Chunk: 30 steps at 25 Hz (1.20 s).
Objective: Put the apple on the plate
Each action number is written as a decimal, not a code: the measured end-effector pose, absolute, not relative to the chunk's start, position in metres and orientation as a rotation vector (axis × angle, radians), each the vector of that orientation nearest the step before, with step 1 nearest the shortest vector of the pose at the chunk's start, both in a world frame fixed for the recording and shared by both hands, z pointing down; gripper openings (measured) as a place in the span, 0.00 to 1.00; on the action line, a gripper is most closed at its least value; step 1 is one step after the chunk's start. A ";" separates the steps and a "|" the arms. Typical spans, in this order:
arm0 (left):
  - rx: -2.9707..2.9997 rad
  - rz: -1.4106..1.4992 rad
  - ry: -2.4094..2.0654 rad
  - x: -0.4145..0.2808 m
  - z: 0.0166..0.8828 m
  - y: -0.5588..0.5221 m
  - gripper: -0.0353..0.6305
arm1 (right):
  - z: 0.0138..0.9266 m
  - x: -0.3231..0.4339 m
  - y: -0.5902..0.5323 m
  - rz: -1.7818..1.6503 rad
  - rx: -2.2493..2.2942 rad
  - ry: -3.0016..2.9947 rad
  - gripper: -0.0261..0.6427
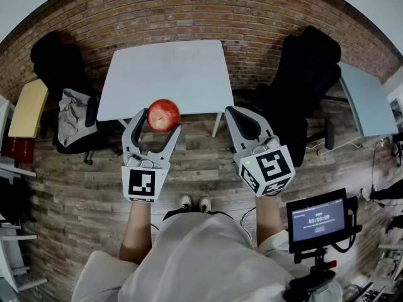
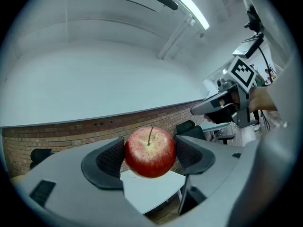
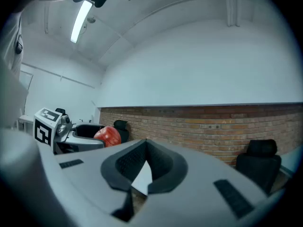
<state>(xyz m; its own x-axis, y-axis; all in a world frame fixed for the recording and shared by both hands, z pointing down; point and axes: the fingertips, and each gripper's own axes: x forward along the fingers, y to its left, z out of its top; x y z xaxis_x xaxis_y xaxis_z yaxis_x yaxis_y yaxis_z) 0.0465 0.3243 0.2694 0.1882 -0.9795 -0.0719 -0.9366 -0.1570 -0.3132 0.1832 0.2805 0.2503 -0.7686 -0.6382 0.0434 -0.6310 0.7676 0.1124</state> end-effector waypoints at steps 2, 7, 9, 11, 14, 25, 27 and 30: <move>-2.181 -0.209 1.831 0.048 0.271 0.323 0.57 | 0.252 0.185 0.280 -0.146 1.035 -2.871 0.04; -2.163 -0.219 1.841 0.051 0.271 0.321 0.57 | 0.250 0.189 0.281 -0.118 0.977 -2.911 0.04; -2.149 -0.213 1.844 0.051 0.272 0.326 0.57 | 0.255 0.190 0.285 -0.098 0.961 -2.929 0.04; -2.143 -0.216 1.844 0.052 0.274 0.326 0.57 | 0.262 0.193 0.284 -0.080 0.961 -2.922 0.04; -2.152 -0.233 1.855 0.053 0.273 0.308 0.57 | 0.267 0.196 0.263 -0.040 0.952 -2.908 0.04; -2.160 -0.240 1.851 0.029 0.282 0.246 0.57 | 0.275 0.177 0.202 -0.012 0.976 -2.900 0.04; -2.156 -0.231 1.848 0.024 0.280 0.238 0.57 | 0.274 0.173 0.195 -0.020 0.978 -2.899 0.04; -2.159 -0.225 1.848 0.011 0.280 0.212 0.57 | 0.272 0.159 0.172 -0.018 0.974 -2.897 0.04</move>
